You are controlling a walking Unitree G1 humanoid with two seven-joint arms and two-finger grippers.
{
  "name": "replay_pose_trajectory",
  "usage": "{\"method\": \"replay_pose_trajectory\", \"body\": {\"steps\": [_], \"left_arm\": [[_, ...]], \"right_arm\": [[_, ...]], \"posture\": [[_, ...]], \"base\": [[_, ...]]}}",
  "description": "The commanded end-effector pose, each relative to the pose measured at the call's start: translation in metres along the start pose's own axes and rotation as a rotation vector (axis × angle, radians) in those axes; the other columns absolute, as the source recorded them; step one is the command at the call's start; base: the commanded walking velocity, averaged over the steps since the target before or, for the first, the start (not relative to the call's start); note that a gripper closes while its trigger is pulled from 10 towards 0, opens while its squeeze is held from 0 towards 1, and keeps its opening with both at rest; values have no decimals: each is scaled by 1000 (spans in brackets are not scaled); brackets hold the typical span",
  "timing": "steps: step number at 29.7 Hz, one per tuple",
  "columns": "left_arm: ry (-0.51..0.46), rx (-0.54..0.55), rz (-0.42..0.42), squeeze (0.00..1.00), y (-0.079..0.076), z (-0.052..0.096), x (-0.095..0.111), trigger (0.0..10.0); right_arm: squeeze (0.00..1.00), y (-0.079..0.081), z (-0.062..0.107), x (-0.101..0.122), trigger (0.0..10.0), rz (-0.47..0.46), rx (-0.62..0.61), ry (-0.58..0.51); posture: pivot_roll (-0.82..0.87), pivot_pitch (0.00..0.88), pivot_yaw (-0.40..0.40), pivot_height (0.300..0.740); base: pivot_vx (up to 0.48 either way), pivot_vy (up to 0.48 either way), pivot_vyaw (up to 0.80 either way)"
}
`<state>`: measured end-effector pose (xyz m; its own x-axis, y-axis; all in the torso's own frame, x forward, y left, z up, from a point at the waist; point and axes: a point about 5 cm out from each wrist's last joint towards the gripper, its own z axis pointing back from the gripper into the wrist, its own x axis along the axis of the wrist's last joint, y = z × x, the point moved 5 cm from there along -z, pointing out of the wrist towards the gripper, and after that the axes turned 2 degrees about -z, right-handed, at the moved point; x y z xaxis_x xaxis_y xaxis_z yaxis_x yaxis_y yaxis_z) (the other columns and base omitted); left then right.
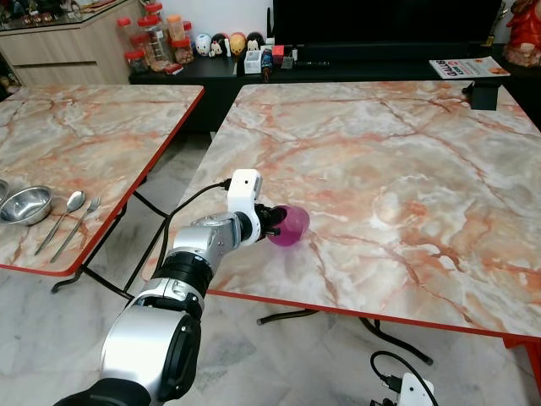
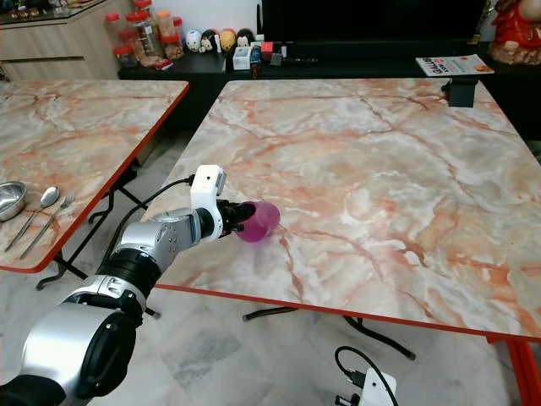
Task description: Setting the table
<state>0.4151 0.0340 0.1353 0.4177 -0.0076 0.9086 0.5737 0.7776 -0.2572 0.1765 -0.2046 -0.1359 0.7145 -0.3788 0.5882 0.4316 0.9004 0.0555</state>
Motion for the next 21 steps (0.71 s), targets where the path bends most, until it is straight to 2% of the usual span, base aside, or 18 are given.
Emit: {"method": "replay_pose_trajectory", "body": {"steps": [1,2,3,4,5,6,7,8,11,13,15,18,20,21], "left_arm": [[27,-20,-83,0,1,5,-1,10000],[28,-23,-95,0,1,6,0,10000],[41,-20,-157,0,3,8,0,10000],[45,-19,-173,0,3,8,0,10000],[40,7,-260,0,8,11,5,10000],[31,13,-303,0,9,12,8,10000],[17,14,-331,0,9,12,11,10000],[-35,5,-355,0,6,14,24,10000],[-58,-22,-425,0,0,18,34,10000],[-41,-76,-539,0,-7,25,38,10000],[-32,-98,-595,0,-9,28,40,10000],[0,-164,-743,0,-14,35,43,10000],[23,-244,-838,0,-19,43,44,10000],[33,-266,-864,0,-20,45,45,10000]], "right_arm": [[0,3,0,-2,10000,-10,5,7],[0,3,0,-2,10000,-10,5,7],[0,3,0,-2,10000,-9,7,7],[0,3,0,-2,10000,-9,7,7],[0,4,0,-2,10000,-10,8,7],[0,4,0,-2,10000,-11,8,7],[0,4,0,-2,10000,-11,8,7],[0,4,0,-2,10000,-13,7,7],[0,4,0,-2,10000,-16,6,7],[0,4,0,-1,10000,-17,6,6],[0,4,0,-1,10000,-16,6,6],[0,4,0,-1,10000,-14,8,6],[0,5,0,-1,10000,-13,11,7],[0,5,0,-1,10000,-13,12,8]], "posture": [[-7,0,97,740],[-7,0,97,740],[-4,0,97,740],[-4,0,97,740],[-4,0,99,740],[-4,0,100,740],[-5,0,100,740],[-8,0,101,740],[-10,0,101,740],[-9,0,100,740],[-8,0,99,740],[-3,0,98,740],[-1,0,98,740],[0,0,99,740]], "base": [[0,0,0],[0,0,0],[0,0,0],[0,0,0],[0,0,0],[0,0,0],[0,0,0],[0,0,0],[0,0,0],[0,0,0],[0,0,0],[0,0,0],[0,0,0],[0,0,0]]}}
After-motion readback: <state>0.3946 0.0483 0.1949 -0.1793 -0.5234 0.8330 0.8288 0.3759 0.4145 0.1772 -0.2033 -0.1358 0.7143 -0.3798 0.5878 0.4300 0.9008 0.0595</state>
